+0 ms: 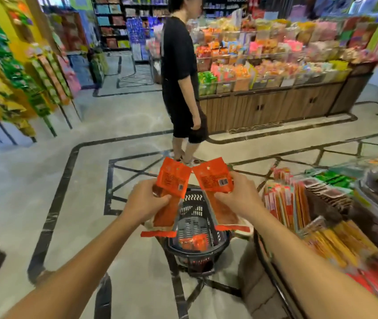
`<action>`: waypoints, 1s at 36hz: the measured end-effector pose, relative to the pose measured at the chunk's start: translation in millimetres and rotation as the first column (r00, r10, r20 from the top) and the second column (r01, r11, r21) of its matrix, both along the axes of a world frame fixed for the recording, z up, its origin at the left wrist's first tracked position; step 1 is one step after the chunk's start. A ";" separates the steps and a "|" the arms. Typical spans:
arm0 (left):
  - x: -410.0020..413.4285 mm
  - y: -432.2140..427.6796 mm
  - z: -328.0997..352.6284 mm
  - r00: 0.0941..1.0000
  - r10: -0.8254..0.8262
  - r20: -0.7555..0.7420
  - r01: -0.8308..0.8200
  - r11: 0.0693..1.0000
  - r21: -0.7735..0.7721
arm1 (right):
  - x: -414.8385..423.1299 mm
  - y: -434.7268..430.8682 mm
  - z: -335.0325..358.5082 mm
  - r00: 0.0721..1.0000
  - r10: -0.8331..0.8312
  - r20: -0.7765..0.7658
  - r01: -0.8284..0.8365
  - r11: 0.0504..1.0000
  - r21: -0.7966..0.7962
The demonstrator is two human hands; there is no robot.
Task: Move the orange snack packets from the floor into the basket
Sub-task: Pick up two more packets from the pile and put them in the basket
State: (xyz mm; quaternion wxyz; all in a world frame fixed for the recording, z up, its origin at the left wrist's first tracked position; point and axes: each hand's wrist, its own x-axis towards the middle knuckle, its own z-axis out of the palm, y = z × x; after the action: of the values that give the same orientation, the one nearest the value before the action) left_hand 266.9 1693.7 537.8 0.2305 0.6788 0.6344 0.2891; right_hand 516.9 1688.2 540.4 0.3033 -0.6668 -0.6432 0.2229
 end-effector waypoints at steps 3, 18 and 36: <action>3.6 40.6 -18.5 1.000 0.022 0.020 -0.021 0.998 -0.053 | 1.1 43.1 -18.0 1.000 0.017 -0.003 -0.017 0.998 -0.066; 4.9 279.4 -209.5 0.962 0.189 0.195 -0.089 0.899 -0.429 | -12.1 277.9 -192.6 0.995 -0.057 -0.080 0.019 0.911 -0.412; 79.1 367.8 -696.0 0.907 0.414 -0.080 -0.319 0.549 -0.773 | -10.8 393.3 -692.5 0.974 -0.224 0.024 0.154 0.583 -0.798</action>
State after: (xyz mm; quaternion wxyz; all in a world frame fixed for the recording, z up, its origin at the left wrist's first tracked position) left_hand 346.1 2061.6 -158.1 0.4673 0.3492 0.8093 0.0694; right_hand 506.1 2081.5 -152.1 0.0226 -0.7869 -0.3897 0.4778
